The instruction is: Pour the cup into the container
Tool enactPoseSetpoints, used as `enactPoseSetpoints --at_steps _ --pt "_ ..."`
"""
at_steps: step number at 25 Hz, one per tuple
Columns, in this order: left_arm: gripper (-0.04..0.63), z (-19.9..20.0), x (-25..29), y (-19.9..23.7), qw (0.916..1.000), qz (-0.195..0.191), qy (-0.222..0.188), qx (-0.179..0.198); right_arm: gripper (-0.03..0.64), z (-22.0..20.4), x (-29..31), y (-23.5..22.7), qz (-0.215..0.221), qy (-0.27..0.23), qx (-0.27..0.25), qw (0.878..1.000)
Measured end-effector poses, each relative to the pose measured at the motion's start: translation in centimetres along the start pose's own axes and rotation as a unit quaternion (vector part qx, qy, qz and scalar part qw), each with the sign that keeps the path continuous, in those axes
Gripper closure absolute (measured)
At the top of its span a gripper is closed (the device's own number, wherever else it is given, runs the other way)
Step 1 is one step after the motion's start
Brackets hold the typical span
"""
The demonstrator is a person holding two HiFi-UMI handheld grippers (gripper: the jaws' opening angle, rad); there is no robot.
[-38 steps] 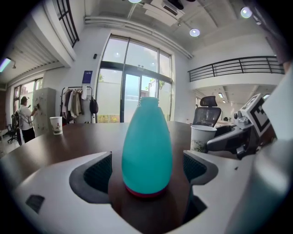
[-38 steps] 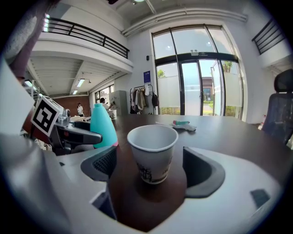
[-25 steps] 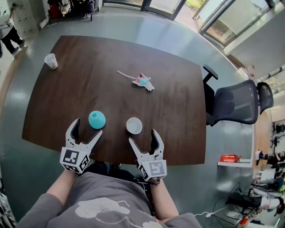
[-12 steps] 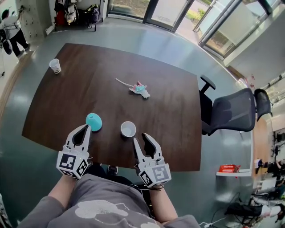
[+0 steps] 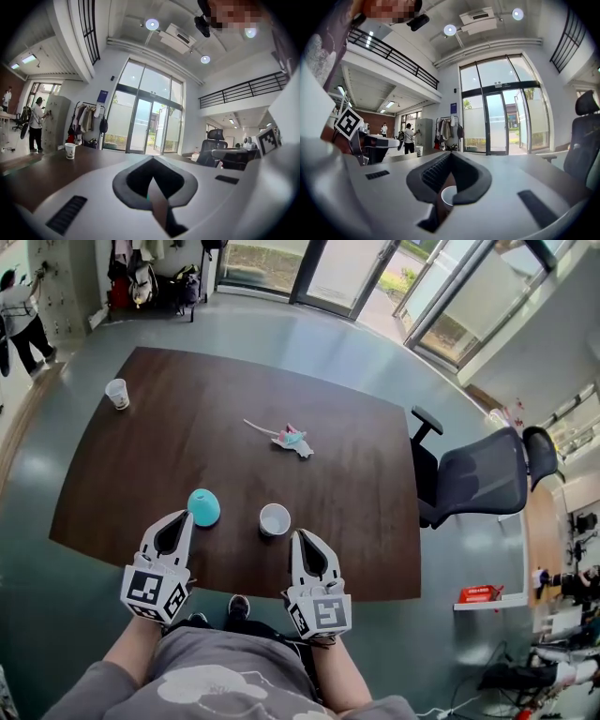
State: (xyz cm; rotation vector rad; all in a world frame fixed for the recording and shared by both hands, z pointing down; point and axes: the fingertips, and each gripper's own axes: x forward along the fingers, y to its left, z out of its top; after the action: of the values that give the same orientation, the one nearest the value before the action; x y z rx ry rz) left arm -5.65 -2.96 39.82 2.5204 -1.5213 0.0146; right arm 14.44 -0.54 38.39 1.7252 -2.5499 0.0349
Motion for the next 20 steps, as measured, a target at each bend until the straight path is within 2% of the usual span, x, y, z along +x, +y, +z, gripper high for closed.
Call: enactPoseSetpoints --at_steps 7,13,20 --pt "0.588 0.9 -2.6 0.7 0.999 -0.036 0.01 0.023 0.629 1.2 -0.8 4.3 -0.026 0.003 -0.015 1.0" --pt "0.588 2.0 -5.7 0.3 0.9984 -0.052 -0.002 0.024 0.629 1.4 -2.7 7.8 -0.036 0.01 -0.003 0.999" --pt "0.588 1.0 -8.1 -0.5 0.9969 -0.074 0.01 0.027 0.629 0.6 -4.1 10.0 -0.042 0.034 0.001 0.999"
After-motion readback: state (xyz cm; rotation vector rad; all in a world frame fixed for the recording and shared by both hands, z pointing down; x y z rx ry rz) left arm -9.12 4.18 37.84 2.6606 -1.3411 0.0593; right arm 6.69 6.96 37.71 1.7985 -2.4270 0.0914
